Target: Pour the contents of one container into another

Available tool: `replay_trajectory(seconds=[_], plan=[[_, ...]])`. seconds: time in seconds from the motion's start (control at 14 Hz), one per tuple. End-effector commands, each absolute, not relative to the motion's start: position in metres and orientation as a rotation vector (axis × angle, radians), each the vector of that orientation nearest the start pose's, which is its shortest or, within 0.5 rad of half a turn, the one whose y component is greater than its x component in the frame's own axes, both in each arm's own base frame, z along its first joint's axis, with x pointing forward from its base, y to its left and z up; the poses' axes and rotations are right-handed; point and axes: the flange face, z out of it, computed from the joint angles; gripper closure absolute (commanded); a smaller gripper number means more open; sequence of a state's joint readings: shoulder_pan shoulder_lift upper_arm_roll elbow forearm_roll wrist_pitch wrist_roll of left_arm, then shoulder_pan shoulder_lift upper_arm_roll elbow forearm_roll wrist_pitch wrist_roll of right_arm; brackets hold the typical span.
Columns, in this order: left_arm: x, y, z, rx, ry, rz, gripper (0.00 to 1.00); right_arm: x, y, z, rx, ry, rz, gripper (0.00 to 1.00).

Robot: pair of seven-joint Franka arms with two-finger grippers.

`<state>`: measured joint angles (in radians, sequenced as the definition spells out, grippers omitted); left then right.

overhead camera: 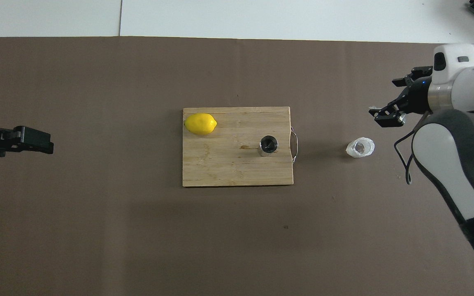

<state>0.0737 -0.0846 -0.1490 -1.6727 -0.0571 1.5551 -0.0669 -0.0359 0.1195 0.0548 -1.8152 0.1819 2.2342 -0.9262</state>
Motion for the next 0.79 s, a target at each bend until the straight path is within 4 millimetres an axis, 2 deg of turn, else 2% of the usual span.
replay_trajectory(seconds=[0.0, 0.29, 0.5, 0.57, 0.71], plan=[[0.523, -0.047, 0.622, -3.192, 0.005, 0.078, 0.00, 0.623, 0.014, 0.535, -2.920, -1.040, -0.522, 0.00], [0.523, -0.047, 0.622, -3.192, 0.005, 0.078, 0.00, 0.605, 0.016, 0.569, -3.000, -0.540, -0.541, 0.00], [0.523, -0.047, 0.622, -3.192, 0.007, 0.078, 0.00, 0.582, 0.018, 0.601, -3.007, -0.142, -0.503, 0.00], [0.523, -0.047, 0.622, -3.192, 0.005, 0.078, 0.00, 0.578, 0.016, 0.605, -3.006, -0.001, -0.472, 0.00], [0.523, -0.047, 0.622, -3.192, 0.005, 0.078, 0.00, 0.575, 0.008, 0.631, -3.037, 0.166, -0.434, 0.00]])
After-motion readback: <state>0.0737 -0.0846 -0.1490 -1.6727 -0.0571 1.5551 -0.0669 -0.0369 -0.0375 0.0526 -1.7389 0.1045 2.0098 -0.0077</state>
